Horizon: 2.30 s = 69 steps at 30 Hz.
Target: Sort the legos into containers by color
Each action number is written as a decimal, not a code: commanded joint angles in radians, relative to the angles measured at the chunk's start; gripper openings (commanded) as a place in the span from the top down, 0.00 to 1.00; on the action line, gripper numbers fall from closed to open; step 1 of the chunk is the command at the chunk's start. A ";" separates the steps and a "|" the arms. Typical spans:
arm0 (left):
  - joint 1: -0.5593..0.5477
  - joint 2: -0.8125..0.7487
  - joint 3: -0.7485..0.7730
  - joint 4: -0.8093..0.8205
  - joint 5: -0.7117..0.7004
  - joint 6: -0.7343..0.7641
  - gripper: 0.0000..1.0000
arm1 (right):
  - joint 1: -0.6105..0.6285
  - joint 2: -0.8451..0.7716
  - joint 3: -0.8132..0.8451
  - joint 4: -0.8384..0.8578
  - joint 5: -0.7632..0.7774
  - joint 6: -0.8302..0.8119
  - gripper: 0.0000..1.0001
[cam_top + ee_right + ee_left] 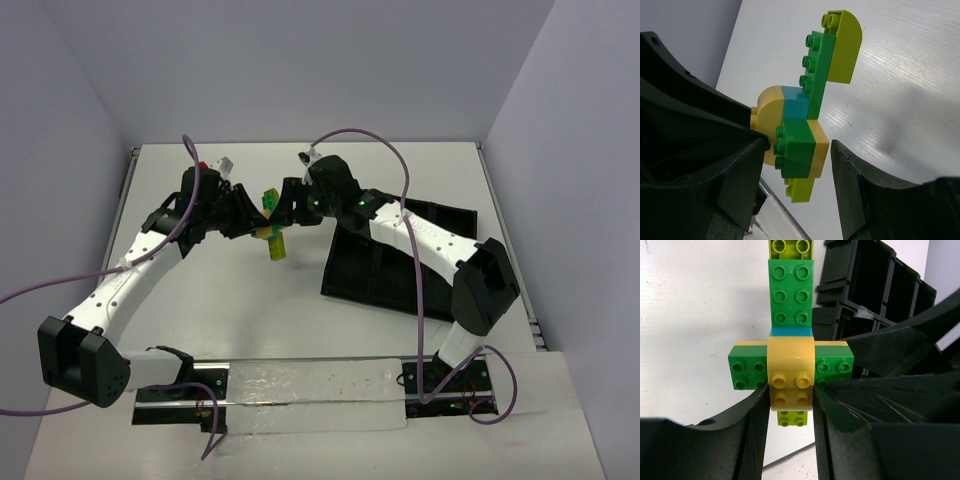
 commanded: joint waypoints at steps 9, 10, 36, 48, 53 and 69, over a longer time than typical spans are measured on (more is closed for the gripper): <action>-0.003 -0.058 0.008 0.064 0.039 0.003 1.00 | -0.012 0.016 -0.016 0.123 -0.052 0.059 0.77; -0.001 -0.058 0.009 0.063 0.040 0.005 1.00 | -0.014 0.011 -0.022 0.126 -0.047 0.062 0.85; 0.065 -0.045 0.011 0.057 0.115 0.025 1.00 | -0.047 0.095 -0.018 0.003 0.196 0.030 1.00; 0.074 -0.013 0.044 -0.005 0.045 0.054 1.00 | -0.047 0.102 -0.020 -0.005 0.206 0.019 1.00; 0.086 0.051 0.083 -0.135 -0.157 0.091 1.00 | -0.050 0.051 -0.038 -0.029 0.290 0.002 1.00; 0.083 0.321 0.053 -0.160 -0.493 0.048 0.89 | -0.055 -0.125 -0.116 -0.073 0.352 -0.056 1.00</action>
